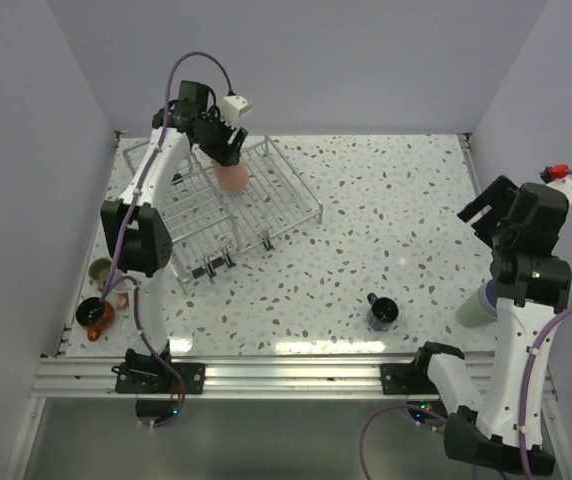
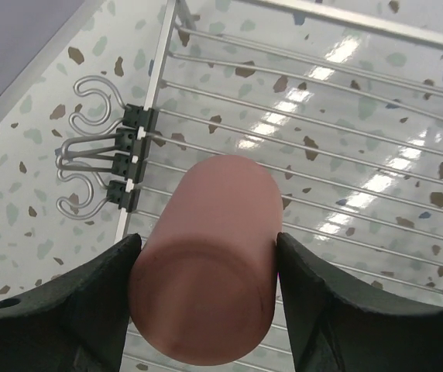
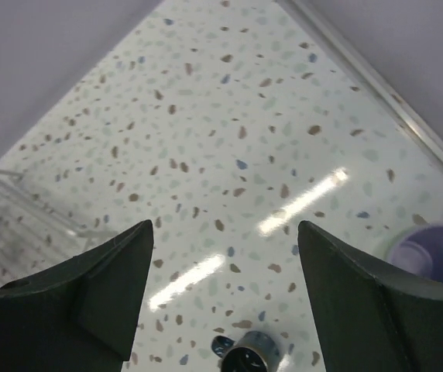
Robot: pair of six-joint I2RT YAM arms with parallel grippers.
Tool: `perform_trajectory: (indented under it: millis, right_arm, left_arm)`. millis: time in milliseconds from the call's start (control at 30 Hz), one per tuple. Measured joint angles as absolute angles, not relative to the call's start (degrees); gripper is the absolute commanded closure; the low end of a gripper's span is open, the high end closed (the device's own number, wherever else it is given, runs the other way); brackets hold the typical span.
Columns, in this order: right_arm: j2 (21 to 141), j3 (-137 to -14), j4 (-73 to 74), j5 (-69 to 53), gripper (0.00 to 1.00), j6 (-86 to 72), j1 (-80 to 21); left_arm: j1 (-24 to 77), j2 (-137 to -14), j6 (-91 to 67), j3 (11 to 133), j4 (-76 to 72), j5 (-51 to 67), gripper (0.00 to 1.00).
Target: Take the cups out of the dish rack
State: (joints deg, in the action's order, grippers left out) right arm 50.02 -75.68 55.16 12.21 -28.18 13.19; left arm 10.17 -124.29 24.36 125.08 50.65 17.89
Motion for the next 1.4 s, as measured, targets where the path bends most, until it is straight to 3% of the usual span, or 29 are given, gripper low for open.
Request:
perform_trajectory:
  millis: [200,267,333,467,767,1133,1367,1400]
  right_arm:
    - [52.1,-78.3,46.6,-6.5,0.17,-28.1,13.2]
    - [52.4,-78.3,43.9,-11.7,0.13,-29.4,13.2]
    - [52.6,-77.9,39.4,-17.6,0.02,-31.7,13.2]
    - [52.5,-74.0,28.2,-26.6,0.02,-38.8,11.6]
    - [62.1,-72.6,11.1,-30.2,0.02,-47.0,-11.5]
    - [72.7,-72.6,-0.5,-31.2,0.05,-52.1,-17.7]
    - [77.4,-72.9,-6.7,-31.2,0.15,-54.7,-20.6]
    - [78.2,-73.1,-7.3,-31.2,0.21,-55.2,-21.1]
  left_arm:
    - [10.2,-117.9,19.3,125.5,48.6,25.7,1.0]
    - [10.2,-115.5,17.1,125.8,47.2,28.8,1.0]
    - [10.2,-113.6,14.8,125.8,45.5,32.2,1.0]
    - [10.2,-111.2,8.8,125.8,41.0,40.6,1.0]
    - [11.8,-108.7,-2.7,125.9,32.4,50.7,1.0]
    - [13.1,-103.2,-8.0,123.6,28.5,56.2,1.0]
    - [13.3,-99.8,-9.9,117.4,25.9,59.0,1.0]
    - [13.4,-99.7,-9.9,116.9,25.9,59.3,1.0]
